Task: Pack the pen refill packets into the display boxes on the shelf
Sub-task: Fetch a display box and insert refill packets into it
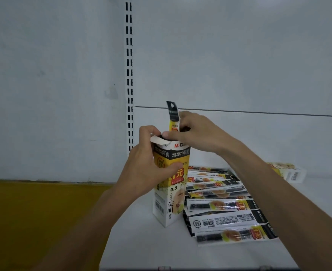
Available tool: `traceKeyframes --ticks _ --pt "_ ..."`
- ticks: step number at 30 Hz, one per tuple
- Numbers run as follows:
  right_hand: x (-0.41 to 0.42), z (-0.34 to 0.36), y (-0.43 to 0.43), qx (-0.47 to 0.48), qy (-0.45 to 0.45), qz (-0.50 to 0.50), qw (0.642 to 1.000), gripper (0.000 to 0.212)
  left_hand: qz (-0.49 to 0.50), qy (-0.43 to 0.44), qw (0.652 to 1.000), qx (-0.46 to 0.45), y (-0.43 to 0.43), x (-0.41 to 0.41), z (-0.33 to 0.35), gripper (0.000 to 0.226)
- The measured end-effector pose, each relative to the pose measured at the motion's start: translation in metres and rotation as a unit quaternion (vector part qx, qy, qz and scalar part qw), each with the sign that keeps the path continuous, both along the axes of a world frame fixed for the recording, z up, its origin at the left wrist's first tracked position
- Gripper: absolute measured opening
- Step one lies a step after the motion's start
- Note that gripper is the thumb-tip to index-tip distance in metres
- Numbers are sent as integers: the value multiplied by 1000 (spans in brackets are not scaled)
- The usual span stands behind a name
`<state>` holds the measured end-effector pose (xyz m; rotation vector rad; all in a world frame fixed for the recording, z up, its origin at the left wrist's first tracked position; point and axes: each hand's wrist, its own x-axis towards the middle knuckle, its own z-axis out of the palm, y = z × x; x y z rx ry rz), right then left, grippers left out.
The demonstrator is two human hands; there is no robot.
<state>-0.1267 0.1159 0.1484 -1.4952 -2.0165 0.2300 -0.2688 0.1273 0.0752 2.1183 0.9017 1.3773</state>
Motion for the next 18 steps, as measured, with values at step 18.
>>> traceKeyframes --ticks 18 --pt "12 34 -22 78 -71 -46 993 29 10 1 1000 -6 0 0 -1 59"
